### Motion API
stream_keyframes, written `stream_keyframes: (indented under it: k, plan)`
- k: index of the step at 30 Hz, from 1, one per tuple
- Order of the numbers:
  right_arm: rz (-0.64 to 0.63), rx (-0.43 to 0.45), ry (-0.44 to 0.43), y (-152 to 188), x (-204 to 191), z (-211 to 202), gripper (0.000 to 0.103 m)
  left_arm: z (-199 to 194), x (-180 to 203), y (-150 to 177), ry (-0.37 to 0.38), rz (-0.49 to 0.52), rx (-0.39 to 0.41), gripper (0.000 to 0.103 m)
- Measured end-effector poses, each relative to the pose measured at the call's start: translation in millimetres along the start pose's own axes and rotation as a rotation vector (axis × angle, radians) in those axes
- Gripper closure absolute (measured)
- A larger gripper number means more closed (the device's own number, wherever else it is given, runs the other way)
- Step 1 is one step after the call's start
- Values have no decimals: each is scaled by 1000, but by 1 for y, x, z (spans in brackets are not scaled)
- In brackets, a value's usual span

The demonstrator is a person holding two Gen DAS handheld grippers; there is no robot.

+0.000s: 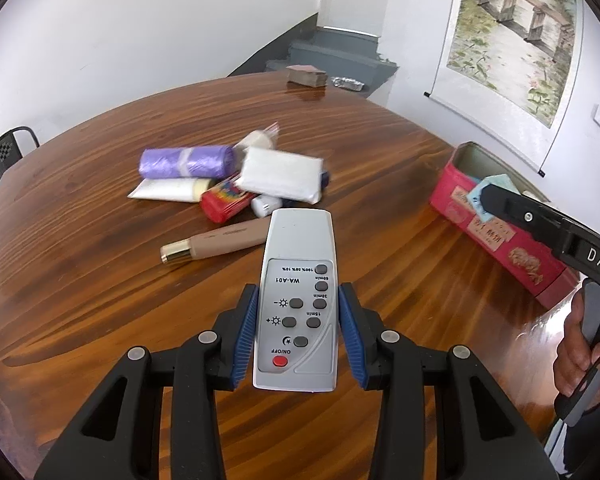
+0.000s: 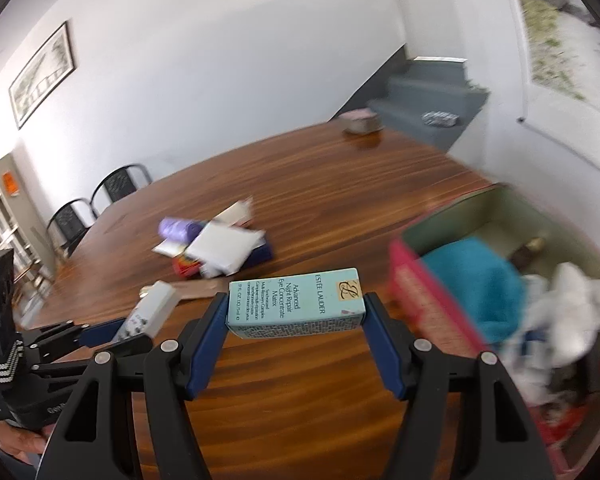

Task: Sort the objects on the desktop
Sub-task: 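Carry the remote and teal box to the tin box and release both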

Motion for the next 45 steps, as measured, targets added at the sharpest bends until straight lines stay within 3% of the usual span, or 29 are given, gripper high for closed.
stream_keyframes:
  k: [7, 16, 26, 29, 41, 45]
  plan:
    - [97, 48, 94, -2, 59, -28, 33, -1, 36, -17, 45, 36, 31, 60]
    - [182, 28, 192, 5, 123, -46, 32, 8, 106, -52, 139, 109, 64, 60]
    - [156, 13, 207, -1, 159, -50, 33, 36, 182, -89, 230, 181, 62, 60]
    - [158, -2, 173, -6, 169, -49, 33, 47, 198, -99, 247, 199, 56, 60]
    - [129, -70, 189, -28, 181, -31, 33, 93, 213, -117, 290, 180, -71, 60]
    - [158, -70, 171, -28, 183, -30, 32, 87, 204, -118, 280, 159, -59, 59]
Point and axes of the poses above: each gripper's, at about its wrist camera, not at the fingertips, and z roughly the way its jaws point, x to its right, y to its underside, the point moved 2 cm from there along z, roughly the way its jaws point, and after that the axes turned 7 degrees about -x, right-handed, at the moved point
